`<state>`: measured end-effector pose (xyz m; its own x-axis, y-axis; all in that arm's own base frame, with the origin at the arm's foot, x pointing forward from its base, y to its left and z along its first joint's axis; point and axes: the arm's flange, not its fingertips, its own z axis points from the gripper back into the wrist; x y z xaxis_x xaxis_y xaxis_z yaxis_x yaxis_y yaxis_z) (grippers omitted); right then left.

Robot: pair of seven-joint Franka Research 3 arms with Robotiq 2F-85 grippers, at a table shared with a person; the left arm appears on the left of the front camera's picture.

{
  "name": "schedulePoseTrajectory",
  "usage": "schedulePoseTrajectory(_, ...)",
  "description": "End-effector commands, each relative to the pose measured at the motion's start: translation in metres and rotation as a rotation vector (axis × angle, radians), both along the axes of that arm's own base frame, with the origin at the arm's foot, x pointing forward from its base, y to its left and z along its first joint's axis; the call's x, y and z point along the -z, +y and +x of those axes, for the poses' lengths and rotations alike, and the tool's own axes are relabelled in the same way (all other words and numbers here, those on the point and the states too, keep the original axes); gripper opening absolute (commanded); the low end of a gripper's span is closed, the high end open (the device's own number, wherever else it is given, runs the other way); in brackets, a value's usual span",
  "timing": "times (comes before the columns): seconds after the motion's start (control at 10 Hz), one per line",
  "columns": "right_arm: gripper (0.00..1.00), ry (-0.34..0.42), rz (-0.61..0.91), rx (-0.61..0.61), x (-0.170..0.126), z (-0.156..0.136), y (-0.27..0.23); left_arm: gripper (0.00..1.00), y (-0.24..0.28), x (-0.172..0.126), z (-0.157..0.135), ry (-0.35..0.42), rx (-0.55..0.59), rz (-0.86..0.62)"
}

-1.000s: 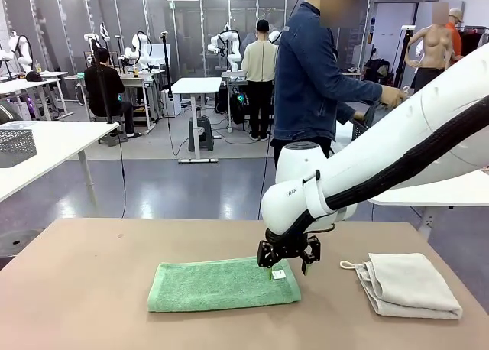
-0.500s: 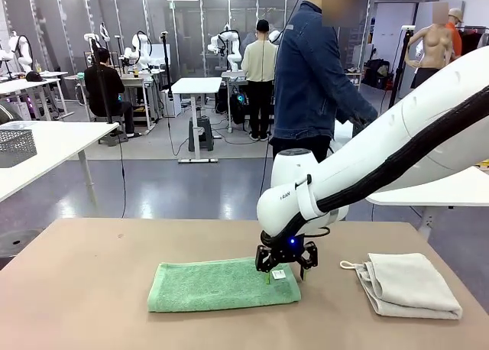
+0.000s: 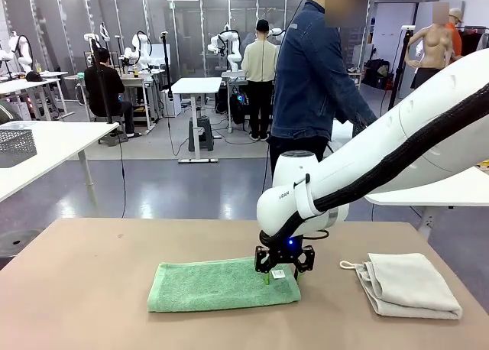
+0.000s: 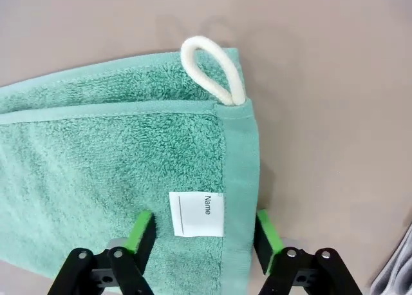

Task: Fold the towels and place them in the basket.
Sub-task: When a person lays out a Towel with hook on the table, fold it in half twice.

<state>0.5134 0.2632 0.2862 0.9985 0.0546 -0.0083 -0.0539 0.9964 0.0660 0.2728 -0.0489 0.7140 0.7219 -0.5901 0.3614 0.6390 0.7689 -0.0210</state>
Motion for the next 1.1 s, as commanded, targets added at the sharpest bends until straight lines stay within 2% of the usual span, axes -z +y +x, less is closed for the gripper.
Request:
schedulePoseTrajectory(0.0,0.0,0.002,0.036,0.0,0.013,-0.007,-0.003,1.0,0.001,0.002,0.001,-0.022,0.006,-0.001)
schedulePoseTrajectory(0.1,0.0,0.004,0.035,0.005,0.013,-0.008,-0.004,1.0,0.001,0.002,0.001,-0.022,0.006,-0.001)
schedulePoseTrajectory(0.2,0.15,0.003,0.031,0.008,0.01,-0.008,-0.006,1.0,0.001,0.002,0.001,-0.022,0.006,-0.001)
schedulePoseTrajectory(0.3,0.06,0.0,0.021,0.003,0.006,-0.009,-0.005,1.0,0.001,0.002,0.001,-0.022,0.006,-0.001)
schedulePoseTrajectory(0.4,0.0,-0.002,0.016,-0.002,0.002,-0.01,-0.004,1.0,0.001,0.002,0.001,-0.022,0.006,-0.001)
schedulePoseTrajectory(0.8,0.0,-0.026,-0.02,-0.042,-0.03,-0.018,-0.002,1.0,0.001,0.002,0.001,-0.022,0.006,-0.001)
schedulePoseTrajectory(1.0,0.0,-0.025,-0.092,-0.101,-0.061,-0.029,-0.007,1.0,0.001,0.002,0.001,-0.022,0.006,-0.001)
